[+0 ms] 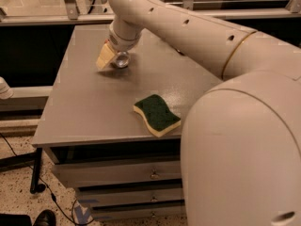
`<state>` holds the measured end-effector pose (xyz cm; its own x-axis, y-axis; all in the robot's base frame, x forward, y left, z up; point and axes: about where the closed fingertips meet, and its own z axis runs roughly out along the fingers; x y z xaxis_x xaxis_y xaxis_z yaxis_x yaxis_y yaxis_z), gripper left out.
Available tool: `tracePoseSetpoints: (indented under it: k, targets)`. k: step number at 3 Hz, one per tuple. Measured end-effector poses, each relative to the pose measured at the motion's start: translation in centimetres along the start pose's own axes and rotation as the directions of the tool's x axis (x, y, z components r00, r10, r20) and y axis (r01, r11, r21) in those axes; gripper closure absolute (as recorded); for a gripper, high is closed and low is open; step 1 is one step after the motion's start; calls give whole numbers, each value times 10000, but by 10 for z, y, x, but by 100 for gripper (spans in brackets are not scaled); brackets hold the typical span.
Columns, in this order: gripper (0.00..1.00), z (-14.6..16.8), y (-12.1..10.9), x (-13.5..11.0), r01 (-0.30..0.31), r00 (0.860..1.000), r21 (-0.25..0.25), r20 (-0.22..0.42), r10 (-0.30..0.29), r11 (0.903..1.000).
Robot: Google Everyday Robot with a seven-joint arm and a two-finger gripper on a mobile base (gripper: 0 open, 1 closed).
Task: Move coke can near sponge
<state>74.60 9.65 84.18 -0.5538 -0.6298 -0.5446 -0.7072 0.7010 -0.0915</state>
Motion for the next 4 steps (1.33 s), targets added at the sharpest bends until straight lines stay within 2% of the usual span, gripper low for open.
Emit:
tracePoseSetpoints:
  k: [1, 3, 4]
  targets:
    - [39, -10, 0, 4, 334, 9994, 44, 27, -335, 9994]
    - [85, -39, 9, 15, 1083, 9938, -200, 258, -1078, 9939]
    - [100, -58, 10, 30, 1743, 9842, -443, 382, -1727, 9837]
